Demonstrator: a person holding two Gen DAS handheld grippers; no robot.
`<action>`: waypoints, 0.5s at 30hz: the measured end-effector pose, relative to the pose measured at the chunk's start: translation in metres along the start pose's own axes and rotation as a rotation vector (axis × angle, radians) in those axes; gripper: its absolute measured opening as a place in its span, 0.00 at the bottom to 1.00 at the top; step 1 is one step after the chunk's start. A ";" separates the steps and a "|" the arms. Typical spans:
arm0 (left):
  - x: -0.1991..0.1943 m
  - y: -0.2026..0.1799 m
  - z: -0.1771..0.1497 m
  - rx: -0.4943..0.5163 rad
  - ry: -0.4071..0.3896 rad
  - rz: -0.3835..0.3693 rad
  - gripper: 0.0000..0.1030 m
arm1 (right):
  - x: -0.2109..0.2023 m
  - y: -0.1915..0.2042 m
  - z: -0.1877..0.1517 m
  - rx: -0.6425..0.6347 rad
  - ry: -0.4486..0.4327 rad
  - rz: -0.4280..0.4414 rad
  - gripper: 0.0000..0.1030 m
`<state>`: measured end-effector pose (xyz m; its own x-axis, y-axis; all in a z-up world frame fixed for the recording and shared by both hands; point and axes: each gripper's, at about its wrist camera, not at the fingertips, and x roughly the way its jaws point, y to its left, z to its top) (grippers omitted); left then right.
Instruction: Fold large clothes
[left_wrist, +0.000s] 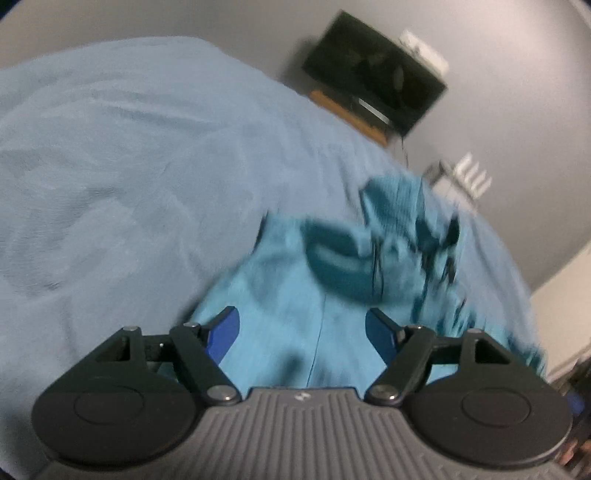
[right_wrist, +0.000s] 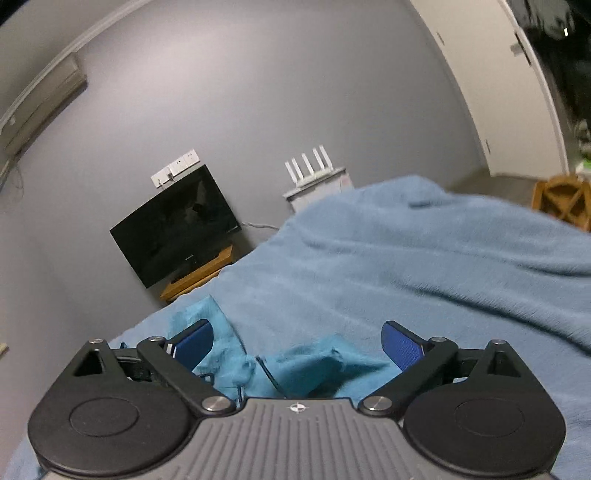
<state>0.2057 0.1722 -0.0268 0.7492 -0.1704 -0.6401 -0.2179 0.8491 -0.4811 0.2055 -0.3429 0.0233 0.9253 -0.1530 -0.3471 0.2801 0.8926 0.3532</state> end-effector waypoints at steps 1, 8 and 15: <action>-0.004 -0.004 -0.006 0.034 0.011 0.013 0.72 | -0.005 0.002 -0.005 -0.027 0.004 -0.008 0.96; -0.003 -0.034 -0.042 0.307 -0.070 0.093 0.75 | 0.001 0.026 -0.070 -0.369 0.127 -0.100 0.90; 0.052 -0.015 -0.049 0.343 -0.027 0.141 0.78 | 0.037 0.005 -0.107 -0.514 0.133 -0.303 0.93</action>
<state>0.2172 0.1263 -0.0817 0.7438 -0.0308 -0.6677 -0.1007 0.9824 -0.1575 0.2136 -0.2989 -0.0808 0.7745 -0.4077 -0.4836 0.3359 0.9130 -0.2317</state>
